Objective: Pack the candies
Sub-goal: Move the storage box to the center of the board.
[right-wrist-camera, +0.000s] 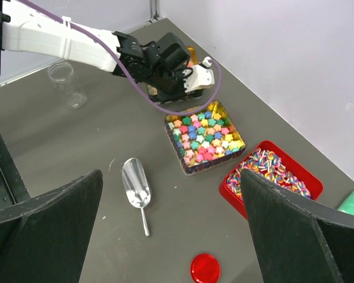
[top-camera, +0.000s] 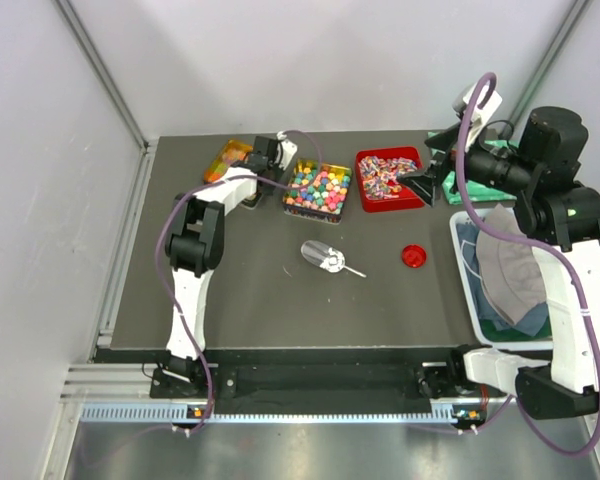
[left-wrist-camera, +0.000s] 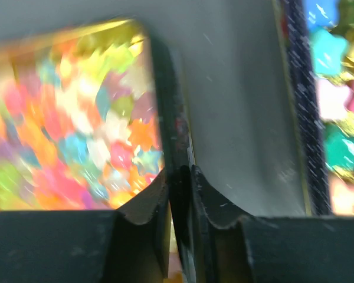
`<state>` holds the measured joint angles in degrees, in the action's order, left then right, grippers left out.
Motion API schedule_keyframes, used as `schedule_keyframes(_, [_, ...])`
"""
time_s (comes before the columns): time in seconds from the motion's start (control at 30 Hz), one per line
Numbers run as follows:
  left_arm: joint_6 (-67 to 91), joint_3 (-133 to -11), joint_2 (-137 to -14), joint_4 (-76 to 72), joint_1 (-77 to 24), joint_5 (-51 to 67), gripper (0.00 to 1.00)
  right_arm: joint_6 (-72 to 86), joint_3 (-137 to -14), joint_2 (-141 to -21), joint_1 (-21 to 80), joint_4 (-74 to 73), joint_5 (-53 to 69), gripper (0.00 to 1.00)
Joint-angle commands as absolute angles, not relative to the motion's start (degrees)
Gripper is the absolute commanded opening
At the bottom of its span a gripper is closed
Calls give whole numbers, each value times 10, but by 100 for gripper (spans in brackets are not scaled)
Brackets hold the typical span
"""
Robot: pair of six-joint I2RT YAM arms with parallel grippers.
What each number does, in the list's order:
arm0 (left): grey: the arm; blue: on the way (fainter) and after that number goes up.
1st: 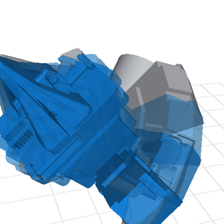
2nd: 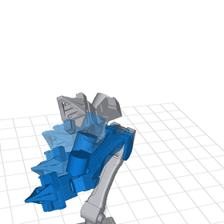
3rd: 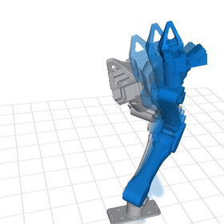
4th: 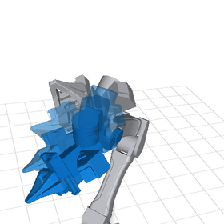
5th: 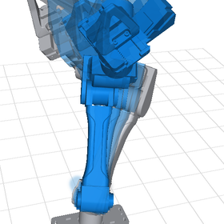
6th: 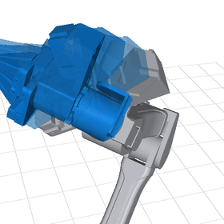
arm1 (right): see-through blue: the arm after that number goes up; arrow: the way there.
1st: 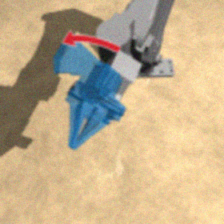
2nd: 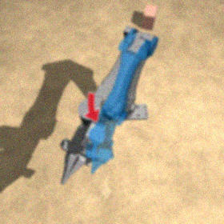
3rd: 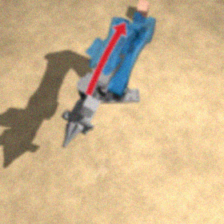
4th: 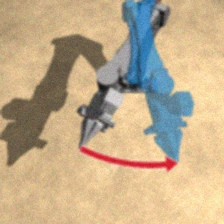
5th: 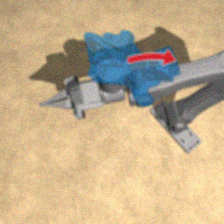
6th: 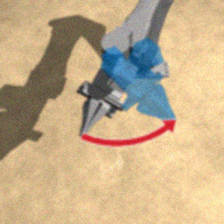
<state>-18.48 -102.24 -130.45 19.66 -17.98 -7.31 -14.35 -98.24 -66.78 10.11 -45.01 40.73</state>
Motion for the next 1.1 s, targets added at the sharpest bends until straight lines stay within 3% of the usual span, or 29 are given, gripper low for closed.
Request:
schedule_keyframes(0.0, [-242,-1073,-1337,169,-176,-108,18,-138,-976,-658,88,-426,428,99])
schedule_keyframes(0.23, [-253,-1167,-1390,181,-164,-126,21,-136,-969,-657,83,-422,432,99])
schedule_keyframes(0.4, [-242,-1198,-1409,182,-154,-132,47,-137,-966,-655,81,-422,432,99])
schedule_keyframes(0.6, [-215,-1205,-1412,173,-140,-155,50,-135,-965,-657,81,-420,438,99])
schedule_keyframes(1.07, [-181,-1264,-1432,183,-127,-198,79,-132,-955,-654,79,-414,445,99])
